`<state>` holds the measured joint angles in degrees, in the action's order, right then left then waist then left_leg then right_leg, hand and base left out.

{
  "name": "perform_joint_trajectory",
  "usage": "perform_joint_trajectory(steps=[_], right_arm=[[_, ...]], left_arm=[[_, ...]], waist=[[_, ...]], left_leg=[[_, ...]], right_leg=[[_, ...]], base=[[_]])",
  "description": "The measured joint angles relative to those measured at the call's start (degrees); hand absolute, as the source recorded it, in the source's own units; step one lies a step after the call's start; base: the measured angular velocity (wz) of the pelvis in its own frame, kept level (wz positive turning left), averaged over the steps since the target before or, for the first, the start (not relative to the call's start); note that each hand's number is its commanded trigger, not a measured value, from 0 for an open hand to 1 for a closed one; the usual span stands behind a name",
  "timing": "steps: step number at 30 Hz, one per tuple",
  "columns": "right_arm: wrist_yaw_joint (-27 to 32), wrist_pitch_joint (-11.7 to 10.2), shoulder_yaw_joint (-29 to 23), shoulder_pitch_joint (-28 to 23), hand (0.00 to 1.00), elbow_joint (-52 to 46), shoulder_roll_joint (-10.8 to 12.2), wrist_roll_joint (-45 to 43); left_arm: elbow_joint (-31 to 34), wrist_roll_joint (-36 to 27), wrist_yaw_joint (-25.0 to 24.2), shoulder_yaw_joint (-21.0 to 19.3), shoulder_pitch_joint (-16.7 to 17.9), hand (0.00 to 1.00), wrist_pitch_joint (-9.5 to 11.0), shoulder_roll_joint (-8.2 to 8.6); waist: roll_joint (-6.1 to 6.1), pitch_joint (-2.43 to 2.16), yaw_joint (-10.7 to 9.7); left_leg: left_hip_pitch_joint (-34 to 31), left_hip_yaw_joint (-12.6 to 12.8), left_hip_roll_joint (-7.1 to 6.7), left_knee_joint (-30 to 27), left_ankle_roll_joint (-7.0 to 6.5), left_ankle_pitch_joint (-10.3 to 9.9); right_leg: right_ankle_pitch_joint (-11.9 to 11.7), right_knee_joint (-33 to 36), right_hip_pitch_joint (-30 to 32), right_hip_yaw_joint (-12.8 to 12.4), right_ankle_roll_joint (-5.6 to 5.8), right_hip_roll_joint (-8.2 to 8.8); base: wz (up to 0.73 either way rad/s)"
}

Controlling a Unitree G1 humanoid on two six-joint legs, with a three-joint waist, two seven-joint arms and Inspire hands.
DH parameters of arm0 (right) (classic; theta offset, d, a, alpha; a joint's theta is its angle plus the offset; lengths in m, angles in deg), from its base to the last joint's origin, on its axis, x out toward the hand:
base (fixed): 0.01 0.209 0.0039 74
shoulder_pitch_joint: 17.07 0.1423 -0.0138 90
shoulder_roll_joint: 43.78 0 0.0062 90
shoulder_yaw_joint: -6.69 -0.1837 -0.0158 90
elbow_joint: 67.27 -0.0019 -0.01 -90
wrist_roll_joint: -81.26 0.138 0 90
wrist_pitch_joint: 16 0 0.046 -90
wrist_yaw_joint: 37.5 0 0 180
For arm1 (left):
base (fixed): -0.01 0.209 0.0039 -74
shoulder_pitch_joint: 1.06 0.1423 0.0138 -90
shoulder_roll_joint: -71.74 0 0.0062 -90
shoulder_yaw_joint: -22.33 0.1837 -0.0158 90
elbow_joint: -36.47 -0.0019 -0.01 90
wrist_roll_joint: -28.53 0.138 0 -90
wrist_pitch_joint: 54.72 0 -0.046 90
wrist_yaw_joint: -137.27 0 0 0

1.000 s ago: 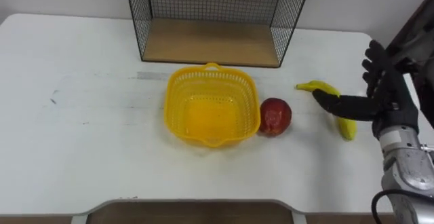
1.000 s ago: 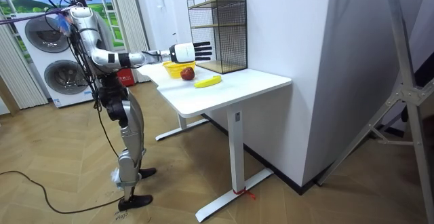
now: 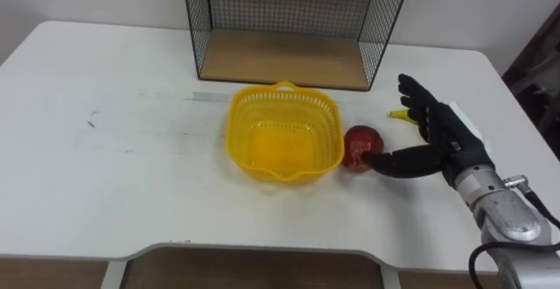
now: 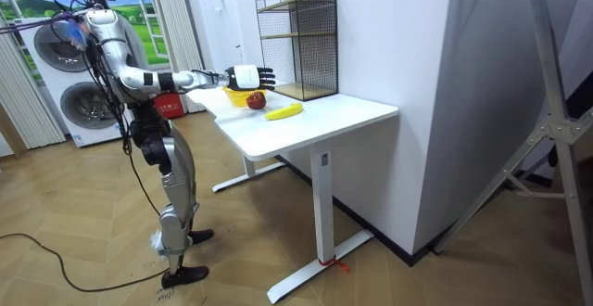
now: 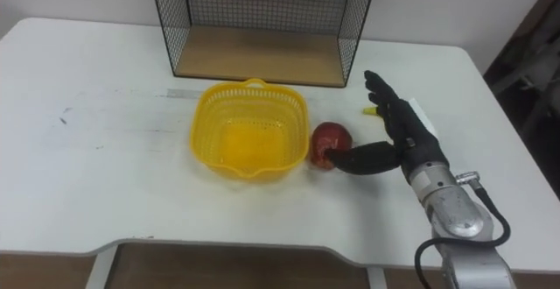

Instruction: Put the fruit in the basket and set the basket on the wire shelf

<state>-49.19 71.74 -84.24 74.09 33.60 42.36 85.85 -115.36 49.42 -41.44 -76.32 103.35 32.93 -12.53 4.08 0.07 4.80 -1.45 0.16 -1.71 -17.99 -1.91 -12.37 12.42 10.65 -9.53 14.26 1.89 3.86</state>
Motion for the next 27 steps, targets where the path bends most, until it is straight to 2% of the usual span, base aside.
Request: perform_joint_trajectory(steps=[3, 15, 22, 27], right_arm=[[-0.6, 1.0, 0.9, 0.0, 0.00, 0.1, 0.0, 0.0], [-2.3, 2.3, 2.3, 0.0, 0.00, 2.3, 0.0, -0.4], [-2.2, 2.4, 2.3, 0.0, 0.00, 3.4, 0.0, -0.6], [-1.7, 2.9, 2.2, 0.0, 0.00, 5.0, 0.0, -1.2]], left_arm=[[0.0, 0.0, -0.6, 0.3, -0.2, 0.00, -0.2, 0.00], [0.1, 0.0, -0.7, 1.1, -1.2, 0.00, -0.2, -0.21], [0.0, 0.0, -0.7, 1.2, -1.2, 0.00, -0.4, -0.25], [0.0, 0.0, -0.8, 1.9, -1.0, 0.00, -1.5, -0.28]], waist=[[0.05, 0.00, 0.1], [1.01, 0.23, 0.5], [0.88, 0.33, 0.4], [0.79, 0.28, 0.5]], left_leg=[[-0.2, -0.3, -0.03, -0.3, 0.04, 0.0], [-1.1, -0.8, -0.08, -0.9, 0.02, 0.0], [-1.1, -0.8, -0.08, -0.9, 0.02, 0.0], [-1.1, -0.8, -0.06, -1.0, 0.02, 0.0]], right_leg=[[0.0, 0.0, 0.1, 0.0, -0.04, -0.08], [-0.1, 0.0, 0.6, 0.2, -0.07, -0.22], [-0.1, 0.0, 0.5, 0.2, -0.08, -0.23], [-0.1, 0.0, 0.5, 0.2, -0.09, -0.23]], base=[[0.00], [0.01], [0.00], [0.00]])
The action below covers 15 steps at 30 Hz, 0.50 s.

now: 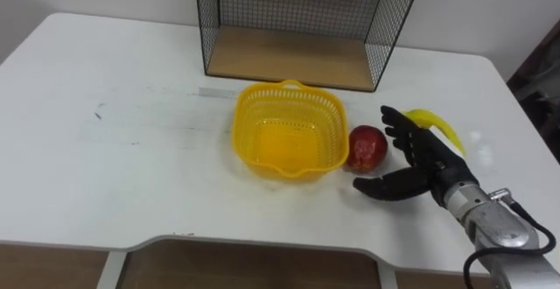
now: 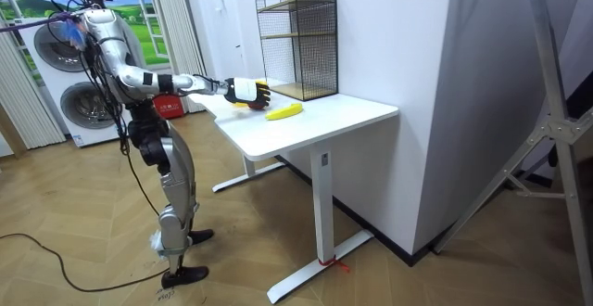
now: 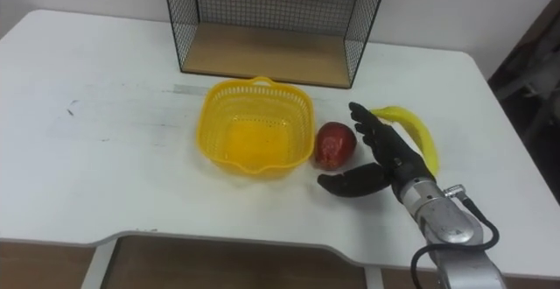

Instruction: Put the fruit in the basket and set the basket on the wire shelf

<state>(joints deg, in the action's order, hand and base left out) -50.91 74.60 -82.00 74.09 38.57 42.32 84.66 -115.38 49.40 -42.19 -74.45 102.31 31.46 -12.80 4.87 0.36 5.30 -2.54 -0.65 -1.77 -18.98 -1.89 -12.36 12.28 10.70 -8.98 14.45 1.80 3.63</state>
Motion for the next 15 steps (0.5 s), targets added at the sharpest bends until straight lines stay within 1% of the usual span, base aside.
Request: perform_joint_trajectory(steps=[4, 7, 9, 15], right_arm=[[1.0, 0.0, 0.0, 0.3, 0.00, 1.7, 0.0, 0.0], [1.8, 0.0, 0.0, 1.4, 0.00, 4.7, 0.0, 0.0], [2.1, 0.0, 0.0, 2.7, 0.00, 5.5, 0.0, 0.0], [2.6, 0.0, 0.0, 5.6, 0.00, 6.1, -0.1, 0.0]], left_arm=[[0.0, 0.0, -0.2, 1.4, -0.3, 0.00, 0.0, -0.01], [0.0, 0.0, -0.7, 1.4, -0.3, 0.00, 0.1, 0.00], [0.0, 0.0, -1.2, 1.5, -0.3, 0.00, 0.1, -0.01], [0.0, 0.0, -1.2, 1.5, -0.2, 0.00, 0.1, -0.01]], waist=[[-0.02, -0.07, 0.4], [-0.06, -0.03, 0.8], [-0.26, 0.15, 0.9], [-0.23, 0.18, 1.1]], left_leg=[[0.2, 0.0, 0.02, 0.0, 0.00, 0.0], [0.1, 0.0, 0.02, -0.3, -0.01, 0.0], [0.0, 0.0, 0.04, -0.4, -0.02, 0.0], [0.0, 0.0, 0.04, -0.5, -0.03, 0.0]], right_leg=[[0.0, 0.1, -0.2, 0.0, 0.00, -0.01], [0.0, 0.1, -0.2, 0.1, -0.02, -0.01], [-0.1, 0.1, -0.1, 0.1, -0.05, -0.01], [-0.1, 0.0, -0.1, 0.0, -0.05, -0.05]], base=[[0.00], [0.00], [0.00], [0.00]])
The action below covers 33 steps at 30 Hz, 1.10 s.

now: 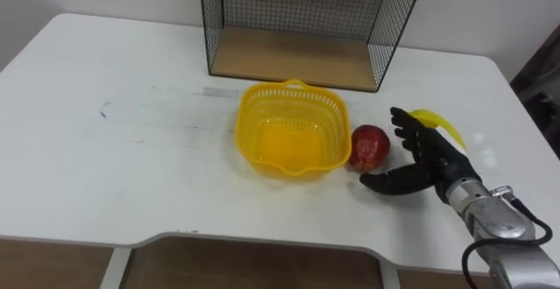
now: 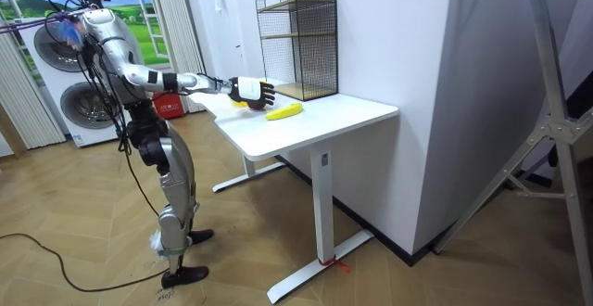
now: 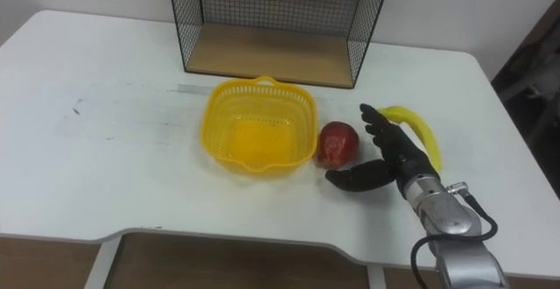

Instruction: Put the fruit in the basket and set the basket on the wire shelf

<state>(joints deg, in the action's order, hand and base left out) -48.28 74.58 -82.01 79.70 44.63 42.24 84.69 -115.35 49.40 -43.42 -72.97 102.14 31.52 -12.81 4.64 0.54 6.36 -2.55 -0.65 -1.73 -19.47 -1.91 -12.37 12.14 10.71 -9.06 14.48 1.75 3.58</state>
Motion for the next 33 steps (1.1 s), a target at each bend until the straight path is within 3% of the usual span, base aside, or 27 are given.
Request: perform_joint_trajectory(steps=[17, 33], right_arm=[[0.2, 0.2, 0.1, 2.7, 0.00, 6.8, 0.0, 0.0], [0.1, 0.9, 0.8, 2.7, 0.00, 6.8, 0.0, -8.3]], left_arm=[[0.0, 0.0, 0.1, 0.1, 0.0, 0.00, -0.1, -0.20], [0.0, 0.1, -0.2, -0.1, -0.1, 0.00, -3.8, -0.45]], waist=[[-0.08, 0.16, 0.5], [-0.31, 0.12, 1.8]], left_leg=[[-0.1, -0.4, -0.04, -0.2, 0.01, 0.0], [0.2, -1.2, -0.10, 0.0, 0.14, 0.1]], right_leg=[[0.0, 0.0, -0.1, 0.0, 0.01, -0.08], [0.0, -0.1, -0.2, 0.7, 0.01, -0.12]], base=[[0.00], [0.00]])
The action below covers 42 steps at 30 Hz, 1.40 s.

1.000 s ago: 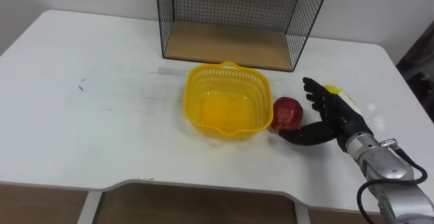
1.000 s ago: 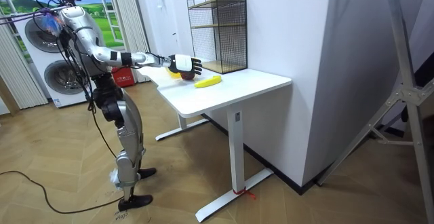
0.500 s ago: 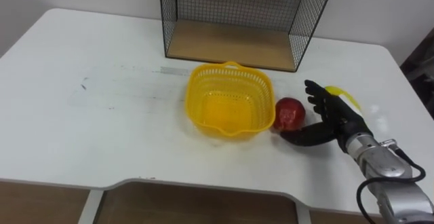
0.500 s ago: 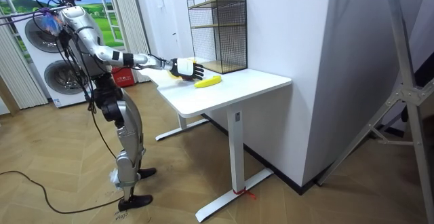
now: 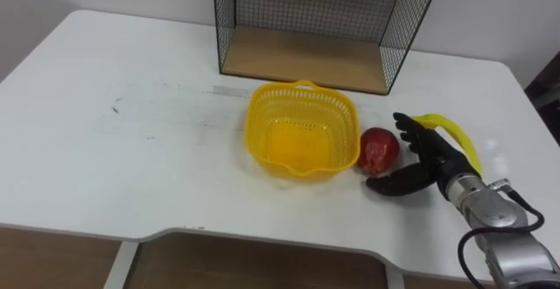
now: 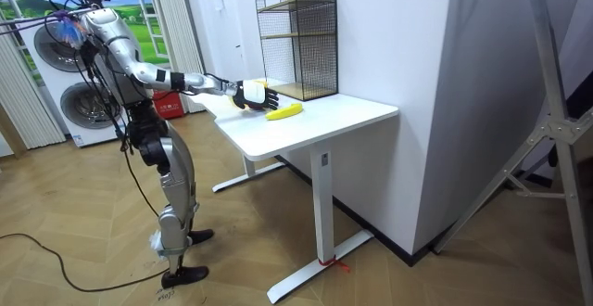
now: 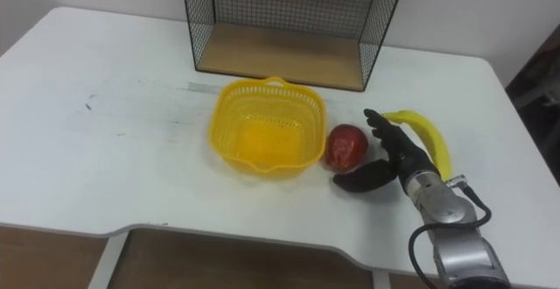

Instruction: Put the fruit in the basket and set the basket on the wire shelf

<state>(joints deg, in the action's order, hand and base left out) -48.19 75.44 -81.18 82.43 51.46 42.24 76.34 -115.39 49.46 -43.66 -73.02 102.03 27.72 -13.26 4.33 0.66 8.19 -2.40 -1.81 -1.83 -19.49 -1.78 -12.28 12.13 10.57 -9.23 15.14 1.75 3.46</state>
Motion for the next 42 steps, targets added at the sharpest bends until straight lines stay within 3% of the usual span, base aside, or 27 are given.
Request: perform_joint_trajectory(steps=[24, 30, 42], right_arm=[[-0.7, 2.0, 1.2, 1.8, 0.00, 0.4, 0.0, -1.8], [-0.7, 1.9, 1.3, 1.9, 0.00, 0.4, 0.0, -1.7], [-0.7, 2.3, 2.5, 2.9, 0.00, -0.2, 0.0, -2.4]], left_arm=[[0.0, 0.0, -1.3, 0.0, -0.3, 0.00, -0.7, 0.00], [0.0, 0.0, -1.3, 0.1, -0.4, 0.00, -0.6, 0.00], [0.0, 0.0, -2.2, 2.1, -0.5, 0.00, -0.6, -0.22]], waist=[[0.08, -0.27, 0.0], [0.18, 0.13, 0.1], [0.19, 0.00, 0.1]], left_leg=[[0.1, -0.5, -0.32, 0.0, 0.03, 0.0], [0.0, -0.7, -0.34, 0.1, 0.03, 0.0], [-1.0, -0.8, -0.21, -0.3, 0.03, 0.0]], right_leg=[[0.0, -0.9, -0.9, 0.8, -0.01, 0.00], [0.0, -0.8, -1.2, 0.9, -0.01, 0.00], [0.0, 0.1, 0.1, 0.8, -0.02, 0.01]], base=[[0.01], [0.00], [0.00]])
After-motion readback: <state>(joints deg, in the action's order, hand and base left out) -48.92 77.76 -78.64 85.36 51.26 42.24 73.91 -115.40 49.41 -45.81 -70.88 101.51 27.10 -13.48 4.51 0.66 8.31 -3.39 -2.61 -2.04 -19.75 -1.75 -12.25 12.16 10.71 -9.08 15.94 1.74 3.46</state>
